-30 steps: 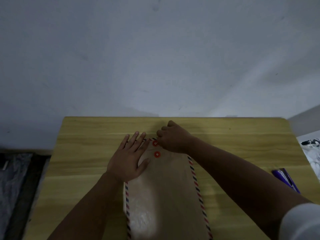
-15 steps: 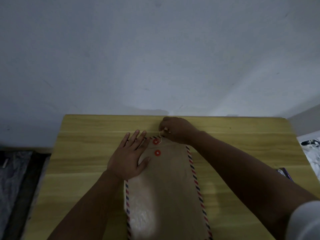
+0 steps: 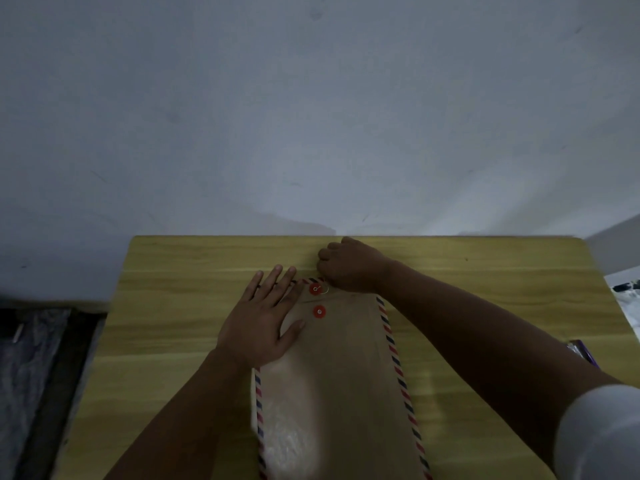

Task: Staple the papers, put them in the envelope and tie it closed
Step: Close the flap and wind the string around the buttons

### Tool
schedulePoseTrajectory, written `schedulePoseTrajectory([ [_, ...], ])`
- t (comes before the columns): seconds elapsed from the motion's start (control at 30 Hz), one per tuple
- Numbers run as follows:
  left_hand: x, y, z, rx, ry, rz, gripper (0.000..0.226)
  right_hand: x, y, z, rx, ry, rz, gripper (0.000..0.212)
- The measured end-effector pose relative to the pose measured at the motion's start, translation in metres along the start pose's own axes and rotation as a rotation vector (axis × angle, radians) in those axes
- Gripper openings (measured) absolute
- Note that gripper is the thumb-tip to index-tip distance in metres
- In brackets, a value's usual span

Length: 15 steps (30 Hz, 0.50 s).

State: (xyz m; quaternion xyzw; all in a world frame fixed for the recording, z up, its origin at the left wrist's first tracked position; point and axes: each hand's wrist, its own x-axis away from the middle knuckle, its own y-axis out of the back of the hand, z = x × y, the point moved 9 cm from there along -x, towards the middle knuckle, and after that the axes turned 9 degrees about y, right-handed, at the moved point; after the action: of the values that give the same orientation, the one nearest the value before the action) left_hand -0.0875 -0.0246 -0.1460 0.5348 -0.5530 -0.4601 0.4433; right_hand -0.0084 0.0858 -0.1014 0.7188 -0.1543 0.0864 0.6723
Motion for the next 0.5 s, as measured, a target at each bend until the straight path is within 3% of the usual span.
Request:
schedulePoseTrajectory([
  [0.13,0.001,0.001,-0.001,0.004,-0.004,-0.007,0.071,0.012,-0.002,-0.017,-0.154,-0.175,-0.048,0.030],
  [0.3,0.001,0.000,0.000,-0.002,0.001,-0.009,0.070,0.038,-0.002,-0.043,-0.676,-0.430,-0.290,0.021],
  [0.4,0.001,0.000,0.001,-0.011,0.000,-0.004,0.070,0.038,0.000,-0.040,-0.642,-0.387,-0.258,0.019],
  [0.5,0.001,0.000,0.000,-0.020,0.001,-0.001,0.071,0.030,-0.001,-0.025,-0.420,-0.238,-0.116,0.034],
])
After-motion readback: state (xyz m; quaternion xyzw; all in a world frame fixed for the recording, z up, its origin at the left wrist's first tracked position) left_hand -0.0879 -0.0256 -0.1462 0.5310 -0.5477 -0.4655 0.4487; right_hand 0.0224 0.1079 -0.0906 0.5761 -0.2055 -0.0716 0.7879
